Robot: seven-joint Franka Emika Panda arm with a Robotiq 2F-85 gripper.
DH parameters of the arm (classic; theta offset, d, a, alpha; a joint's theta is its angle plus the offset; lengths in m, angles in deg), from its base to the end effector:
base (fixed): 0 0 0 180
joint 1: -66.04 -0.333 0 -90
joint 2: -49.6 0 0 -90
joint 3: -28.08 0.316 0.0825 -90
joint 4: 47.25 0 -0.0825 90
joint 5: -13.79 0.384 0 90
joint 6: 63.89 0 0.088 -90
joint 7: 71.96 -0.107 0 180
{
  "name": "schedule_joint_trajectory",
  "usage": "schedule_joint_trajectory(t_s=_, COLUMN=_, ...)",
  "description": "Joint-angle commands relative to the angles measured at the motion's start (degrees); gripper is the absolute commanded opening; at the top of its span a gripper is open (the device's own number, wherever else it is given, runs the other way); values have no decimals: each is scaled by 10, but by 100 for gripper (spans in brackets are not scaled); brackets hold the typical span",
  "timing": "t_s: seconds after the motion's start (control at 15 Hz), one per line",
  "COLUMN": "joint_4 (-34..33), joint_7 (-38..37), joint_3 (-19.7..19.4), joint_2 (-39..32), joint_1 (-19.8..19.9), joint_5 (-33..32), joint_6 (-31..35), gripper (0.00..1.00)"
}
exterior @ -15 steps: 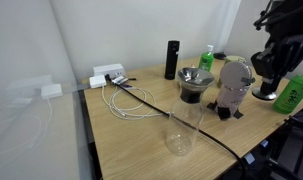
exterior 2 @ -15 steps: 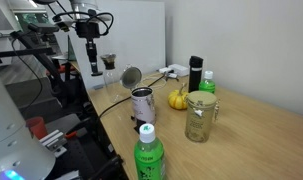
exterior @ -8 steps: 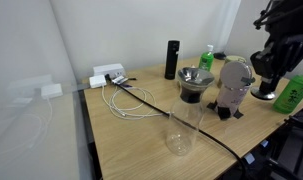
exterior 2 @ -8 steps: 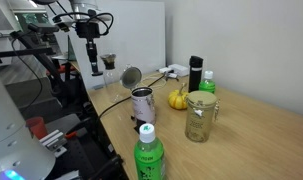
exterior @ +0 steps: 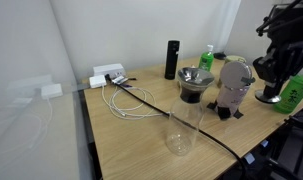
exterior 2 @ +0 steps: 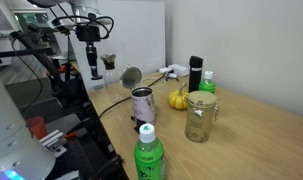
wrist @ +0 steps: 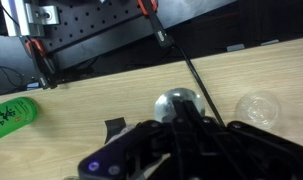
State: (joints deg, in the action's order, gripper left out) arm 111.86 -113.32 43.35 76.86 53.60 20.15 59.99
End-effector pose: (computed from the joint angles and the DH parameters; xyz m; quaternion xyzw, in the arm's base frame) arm 0.3054 0.1545 0.3335 0.9823 -0.1710 -0.0526 0.0552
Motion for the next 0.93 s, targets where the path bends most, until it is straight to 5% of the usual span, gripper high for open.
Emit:
schedule_joint_trajectory(t_s=0.0, joint_4=-1, joint_7=-7, joint_3=-4, joint_2=0, joint_1=15, joint_5=27, joint_6=11, gripper=1)
schedule_joint_trajectory(t_s=0.87, joint_4=-1, joint_7=25, joint_3=-6, joint_2=-84, joint_1=27, joint_5=28, joint_6=58, gripper=1)
